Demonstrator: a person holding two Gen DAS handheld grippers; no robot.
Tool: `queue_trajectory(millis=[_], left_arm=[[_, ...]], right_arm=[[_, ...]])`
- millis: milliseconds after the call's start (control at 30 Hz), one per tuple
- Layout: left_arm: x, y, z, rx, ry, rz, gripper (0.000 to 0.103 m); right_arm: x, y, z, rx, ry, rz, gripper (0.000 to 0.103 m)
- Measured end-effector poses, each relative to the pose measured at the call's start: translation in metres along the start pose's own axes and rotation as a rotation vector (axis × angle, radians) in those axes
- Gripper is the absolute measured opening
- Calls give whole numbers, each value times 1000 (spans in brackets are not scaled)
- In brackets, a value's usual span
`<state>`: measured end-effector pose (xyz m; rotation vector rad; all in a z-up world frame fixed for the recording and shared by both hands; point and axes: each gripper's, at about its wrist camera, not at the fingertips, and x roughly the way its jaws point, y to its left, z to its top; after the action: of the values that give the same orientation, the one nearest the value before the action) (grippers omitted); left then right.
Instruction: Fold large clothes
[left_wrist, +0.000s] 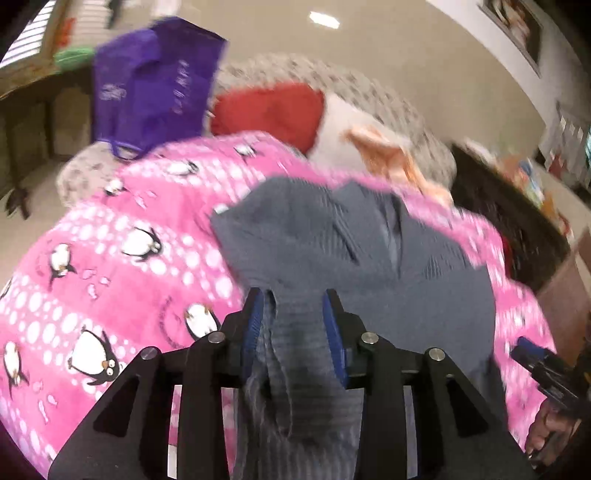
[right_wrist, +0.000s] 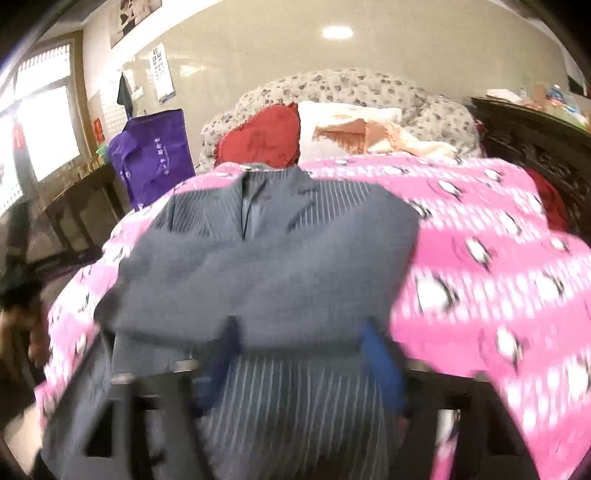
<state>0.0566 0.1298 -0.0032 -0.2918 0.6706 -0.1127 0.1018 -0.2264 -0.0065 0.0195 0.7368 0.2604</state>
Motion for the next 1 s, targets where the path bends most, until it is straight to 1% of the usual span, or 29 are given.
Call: queue_trajectory(millis=[33,100,133,167,200,233,267,333,400,433,467,533,567,600,667,700,733,767,867,1000], left_arm=[[1,0,-3,-5,-1,-11,31],[12,-17,-7,17,19,-46,31],[25,-32,-13,54,51,-54,31],[37,-36,-18,88,76,-37,31],[51,-40,-25,121,108,3,31],[71,-39,-34,138,161,68,31],[82,-34,-42,126,196,87,31],[78,-35,-45,120,150,90,31],[72,-34,-41,78,154,69,31],[67,-33,-36,62,136,61,31],[62,-32,-32,49,106,67,31],[60,-28,-23,20,59,89,31],[63,-27,-22,15,56,103,31],[72,-24,-22,17,73,119,31],[90,-20,-32,29,110,133,31],[94,-20,-36,27,122,128,31],[93,-20,-34,18,117,110,31],[94,-19,-35,12,119,92,31],[101,-11,-33,-24,126,57,31],[103,-18,-34,-5,128,82,31]], right_arm=[[16,-2,12,-16,16,-1,35],[40,-8,19,-33,43,-29,34],[59,-17,16,-36,79,-76,34],[71,-27,11,-20,113,-102,34],[81,-39,4,2,148,-116,32],[89,-50,-6,24,164,-102,31],[85,-56,-10,24,122,-70,31],[78,-57,-8,17,125,-57,31],[68,-59,2,49,103,-44,31],[60,-62,9,74,67,-42,31],[54,-63,20,99,20,-44,31],[53,-66,41,155,-46,-58,31],[58,-63,47,166,-50,-67,31],[68,-64,52,173,-43,-83,31],[101,-68,55,176,17,-114,31],[119,-74,52,167,58,-162,31],[133,-80,44,157,71,-179,31],[139,-82,35,134,47,-173,31],[145,-88,37,146,61,-166,31],[149,-88,37,149,73,-162,32]])
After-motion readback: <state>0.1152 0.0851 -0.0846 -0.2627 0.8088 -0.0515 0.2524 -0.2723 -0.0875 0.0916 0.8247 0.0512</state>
